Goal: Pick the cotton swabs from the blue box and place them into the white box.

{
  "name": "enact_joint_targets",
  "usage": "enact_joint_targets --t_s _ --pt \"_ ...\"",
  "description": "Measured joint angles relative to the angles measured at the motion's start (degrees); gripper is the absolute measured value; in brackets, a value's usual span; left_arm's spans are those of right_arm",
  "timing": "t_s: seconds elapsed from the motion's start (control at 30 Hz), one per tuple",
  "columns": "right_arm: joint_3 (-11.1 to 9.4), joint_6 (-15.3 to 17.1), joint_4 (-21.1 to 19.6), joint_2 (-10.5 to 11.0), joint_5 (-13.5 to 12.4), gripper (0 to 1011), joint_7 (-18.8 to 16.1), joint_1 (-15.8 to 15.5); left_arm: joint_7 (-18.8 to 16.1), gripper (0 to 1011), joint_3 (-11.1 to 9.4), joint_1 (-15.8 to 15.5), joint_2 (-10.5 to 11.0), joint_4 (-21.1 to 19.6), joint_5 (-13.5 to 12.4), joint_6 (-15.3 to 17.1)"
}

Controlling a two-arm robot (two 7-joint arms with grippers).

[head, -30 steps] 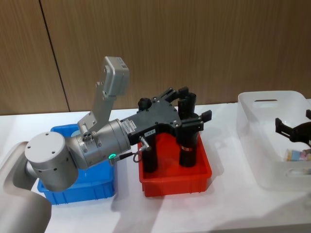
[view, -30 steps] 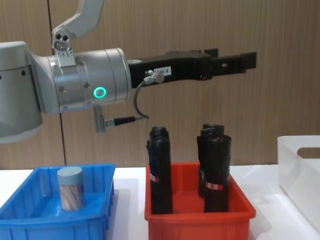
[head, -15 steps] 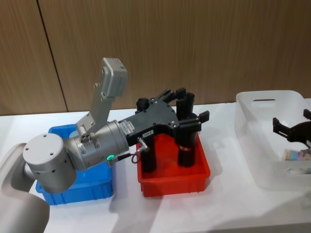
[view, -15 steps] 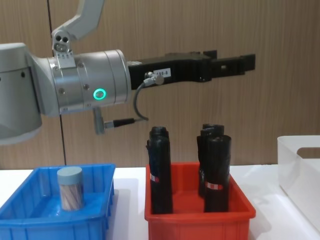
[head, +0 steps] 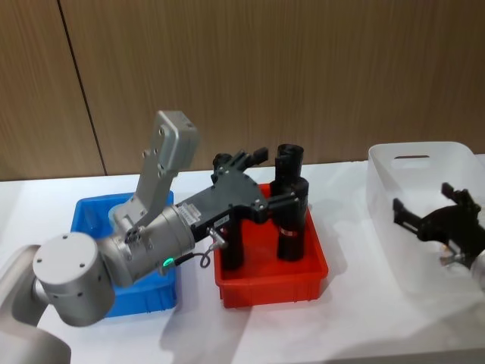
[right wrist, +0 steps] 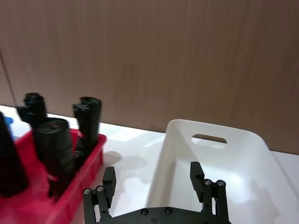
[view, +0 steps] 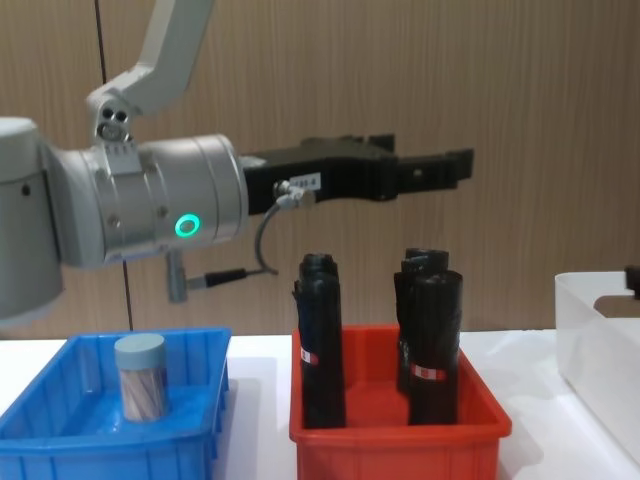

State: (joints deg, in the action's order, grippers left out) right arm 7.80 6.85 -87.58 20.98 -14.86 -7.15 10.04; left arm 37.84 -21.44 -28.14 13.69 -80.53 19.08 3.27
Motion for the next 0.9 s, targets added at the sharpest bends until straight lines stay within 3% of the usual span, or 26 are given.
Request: enact_joint_targets --t_s 0.57,0.9 --pt "4.3 -4.1 -11.4 -1.4 -1.4 1001 2.8 -9.1 -12.7 1004 -1.6 4.9 2.8 -4.3 -2.6 -0.9" --pt "5.1 -4.9 -13.6 -1.7 -1.6 1001 3.4 -10.8 -20.7 1004 -2.6 8.1 4.6 -7.1 -4.2 -1.4"
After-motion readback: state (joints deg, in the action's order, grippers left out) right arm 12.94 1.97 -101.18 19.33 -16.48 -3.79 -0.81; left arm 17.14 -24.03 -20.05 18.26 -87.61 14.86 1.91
